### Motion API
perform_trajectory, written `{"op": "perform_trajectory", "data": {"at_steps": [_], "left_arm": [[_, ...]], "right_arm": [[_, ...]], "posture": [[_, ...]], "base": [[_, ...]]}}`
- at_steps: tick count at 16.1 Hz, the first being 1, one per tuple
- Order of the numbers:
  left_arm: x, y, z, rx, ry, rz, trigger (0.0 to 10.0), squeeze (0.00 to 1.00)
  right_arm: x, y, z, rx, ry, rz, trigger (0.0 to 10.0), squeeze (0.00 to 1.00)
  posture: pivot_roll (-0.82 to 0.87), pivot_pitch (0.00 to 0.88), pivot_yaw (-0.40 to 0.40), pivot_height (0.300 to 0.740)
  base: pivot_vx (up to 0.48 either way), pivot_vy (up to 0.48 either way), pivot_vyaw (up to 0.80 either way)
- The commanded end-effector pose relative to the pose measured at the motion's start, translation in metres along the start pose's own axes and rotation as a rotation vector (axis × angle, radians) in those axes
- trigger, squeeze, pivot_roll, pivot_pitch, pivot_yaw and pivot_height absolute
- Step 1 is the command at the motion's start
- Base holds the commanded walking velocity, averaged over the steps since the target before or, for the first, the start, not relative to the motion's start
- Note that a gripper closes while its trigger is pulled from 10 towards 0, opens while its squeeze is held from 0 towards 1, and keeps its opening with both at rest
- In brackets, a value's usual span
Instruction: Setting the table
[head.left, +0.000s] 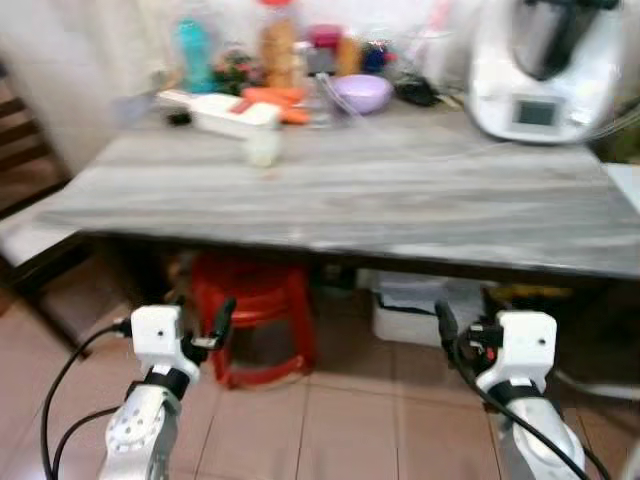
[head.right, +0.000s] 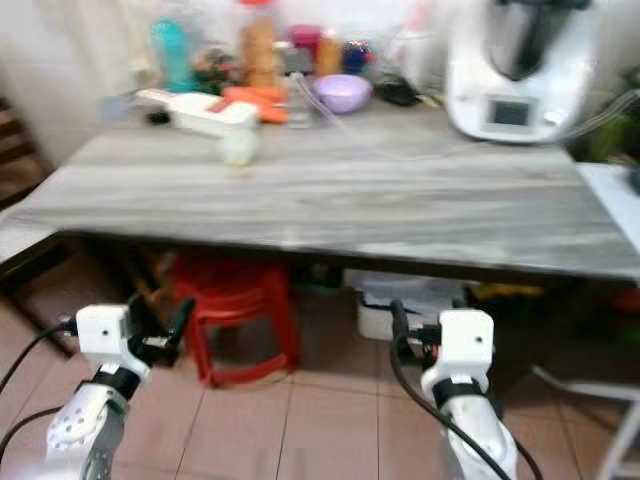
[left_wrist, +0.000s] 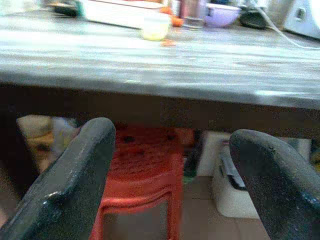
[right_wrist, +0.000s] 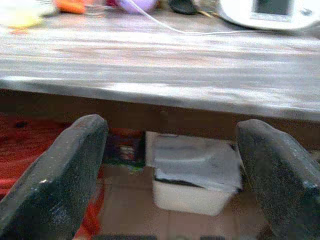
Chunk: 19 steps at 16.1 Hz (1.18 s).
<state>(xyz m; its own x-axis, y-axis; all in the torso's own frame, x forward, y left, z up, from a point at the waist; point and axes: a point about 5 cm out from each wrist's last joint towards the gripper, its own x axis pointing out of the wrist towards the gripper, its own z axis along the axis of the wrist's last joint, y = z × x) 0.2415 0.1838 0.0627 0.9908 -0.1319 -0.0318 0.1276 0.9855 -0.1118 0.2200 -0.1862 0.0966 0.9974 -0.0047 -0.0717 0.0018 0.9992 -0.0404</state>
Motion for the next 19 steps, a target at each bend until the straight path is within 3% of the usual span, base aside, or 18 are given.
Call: {"op": "perform_trajectory", "data": {"at_steps": [1,6,19], "left_arm": [[0.0038,-0.0076,0.0029,-0.001,-0.013,-0.019,10.0,0.0],[0.0087,-0.0003,-0.0046,0.041,0.054,0.109,10.0,0.0],[0.0121,-0.0013,-0.0031,0.101,0.056,0.14,10.0,0.0]], "right_arm": [[-0.0002,-0.0055,0.0022,-0.012,-0.007,-0.013,10.0,0.0],[0.0013,-0.0036,0.0024,-0.002,-0.009,-0.012,10.0,0.0],[0.0008,-0.0018,0.0025,0.013,-0.01,-0.003,10.0,0.0]], "posture": [[-0.1,0.053,0.035,0.74],[-0.1,0.054,0.039,0.74],[-0.1,0.061,0.043,0.74]], "base": [[0.296,0.0,-0.8],[0.056,0.0,-0.25],[-0.018,0.0,0.0]]}}
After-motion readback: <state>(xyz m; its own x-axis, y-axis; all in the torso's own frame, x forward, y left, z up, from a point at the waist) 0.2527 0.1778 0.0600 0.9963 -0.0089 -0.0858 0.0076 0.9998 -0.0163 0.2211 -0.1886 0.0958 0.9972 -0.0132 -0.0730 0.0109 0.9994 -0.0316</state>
